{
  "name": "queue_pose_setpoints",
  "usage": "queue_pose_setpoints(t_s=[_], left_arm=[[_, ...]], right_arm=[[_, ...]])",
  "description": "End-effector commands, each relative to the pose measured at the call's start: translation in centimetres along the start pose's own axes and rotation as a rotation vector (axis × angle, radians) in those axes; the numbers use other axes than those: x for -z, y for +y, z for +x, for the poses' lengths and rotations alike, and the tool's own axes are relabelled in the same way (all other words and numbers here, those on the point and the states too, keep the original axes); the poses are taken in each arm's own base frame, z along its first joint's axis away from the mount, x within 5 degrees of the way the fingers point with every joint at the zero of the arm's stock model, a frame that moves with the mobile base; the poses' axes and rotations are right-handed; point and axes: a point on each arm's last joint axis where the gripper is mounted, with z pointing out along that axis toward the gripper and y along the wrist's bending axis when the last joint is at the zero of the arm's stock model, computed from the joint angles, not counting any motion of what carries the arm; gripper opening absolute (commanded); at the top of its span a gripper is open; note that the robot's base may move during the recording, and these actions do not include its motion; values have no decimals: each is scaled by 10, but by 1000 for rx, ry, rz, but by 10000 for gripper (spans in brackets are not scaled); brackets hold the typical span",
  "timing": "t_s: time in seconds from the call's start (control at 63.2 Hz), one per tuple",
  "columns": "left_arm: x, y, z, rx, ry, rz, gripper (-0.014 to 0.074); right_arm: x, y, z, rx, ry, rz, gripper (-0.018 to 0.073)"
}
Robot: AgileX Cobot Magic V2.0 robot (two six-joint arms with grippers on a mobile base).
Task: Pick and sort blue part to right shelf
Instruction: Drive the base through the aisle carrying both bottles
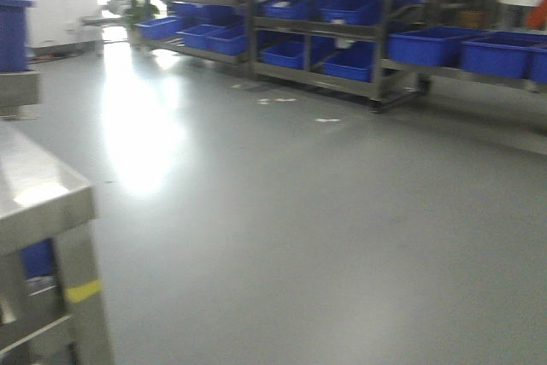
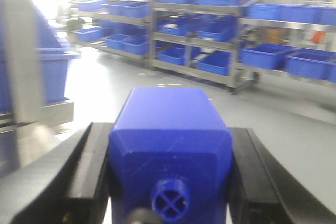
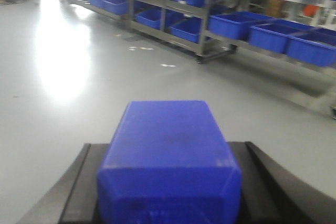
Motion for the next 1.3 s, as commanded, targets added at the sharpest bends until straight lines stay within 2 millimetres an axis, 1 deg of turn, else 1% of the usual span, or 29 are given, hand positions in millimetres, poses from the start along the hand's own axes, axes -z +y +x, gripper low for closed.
queue_pose_setpoints(t_s=[0.0, 1.282], left_arm=[[1, 0, -19, 1, -120, -1, 384], [1, 0, -19, 1, -120, -1, 384]], right_arm=[[3, 0, -19, 17, -125, 4, 393], [3, 0, -19, 17, -125, 4, 393]])
